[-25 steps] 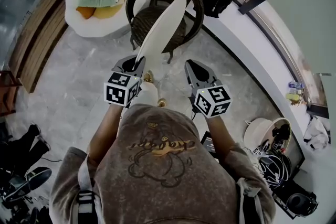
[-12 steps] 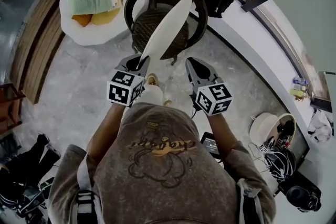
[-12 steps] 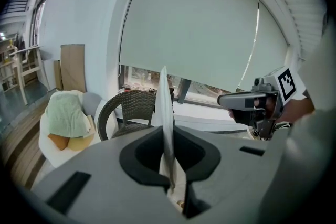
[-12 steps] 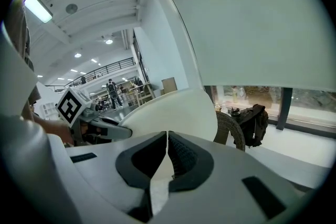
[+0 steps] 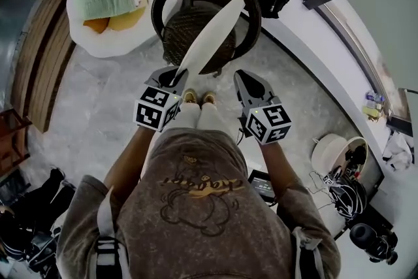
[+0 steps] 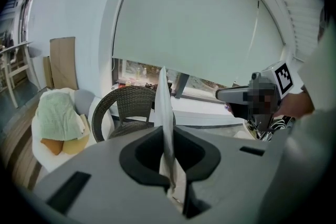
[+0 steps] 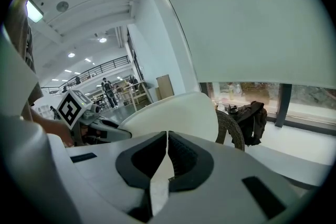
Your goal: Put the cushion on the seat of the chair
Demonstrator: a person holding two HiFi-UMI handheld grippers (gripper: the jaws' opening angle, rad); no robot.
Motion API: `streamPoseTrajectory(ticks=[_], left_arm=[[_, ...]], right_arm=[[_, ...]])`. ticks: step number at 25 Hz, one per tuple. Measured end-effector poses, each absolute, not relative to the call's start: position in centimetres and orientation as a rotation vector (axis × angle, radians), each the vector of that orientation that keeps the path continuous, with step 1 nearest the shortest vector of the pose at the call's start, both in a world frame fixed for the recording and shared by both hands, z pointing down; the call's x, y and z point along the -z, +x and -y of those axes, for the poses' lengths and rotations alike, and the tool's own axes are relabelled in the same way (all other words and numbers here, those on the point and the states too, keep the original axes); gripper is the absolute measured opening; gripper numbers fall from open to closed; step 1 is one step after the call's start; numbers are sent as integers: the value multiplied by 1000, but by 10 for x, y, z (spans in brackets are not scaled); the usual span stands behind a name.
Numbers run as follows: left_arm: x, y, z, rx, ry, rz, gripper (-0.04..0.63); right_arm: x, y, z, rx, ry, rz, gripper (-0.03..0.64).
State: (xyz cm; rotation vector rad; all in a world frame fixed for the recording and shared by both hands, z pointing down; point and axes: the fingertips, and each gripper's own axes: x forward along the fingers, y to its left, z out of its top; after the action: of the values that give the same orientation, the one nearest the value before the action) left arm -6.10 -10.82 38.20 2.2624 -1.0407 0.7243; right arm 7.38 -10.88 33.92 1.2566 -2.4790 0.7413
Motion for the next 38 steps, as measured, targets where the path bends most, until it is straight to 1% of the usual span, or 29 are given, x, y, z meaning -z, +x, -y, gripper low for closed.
streamPoseTrajectory(ticks=[24,38], left_arm=[[-443,-44,155,-781,2224,977,35],[-515,-33,171,-815,2169,903,35]], right_arm=[[-400,77,146,-775,1162,2422,25],[-455,83,167,-812,1148,2379,25]])
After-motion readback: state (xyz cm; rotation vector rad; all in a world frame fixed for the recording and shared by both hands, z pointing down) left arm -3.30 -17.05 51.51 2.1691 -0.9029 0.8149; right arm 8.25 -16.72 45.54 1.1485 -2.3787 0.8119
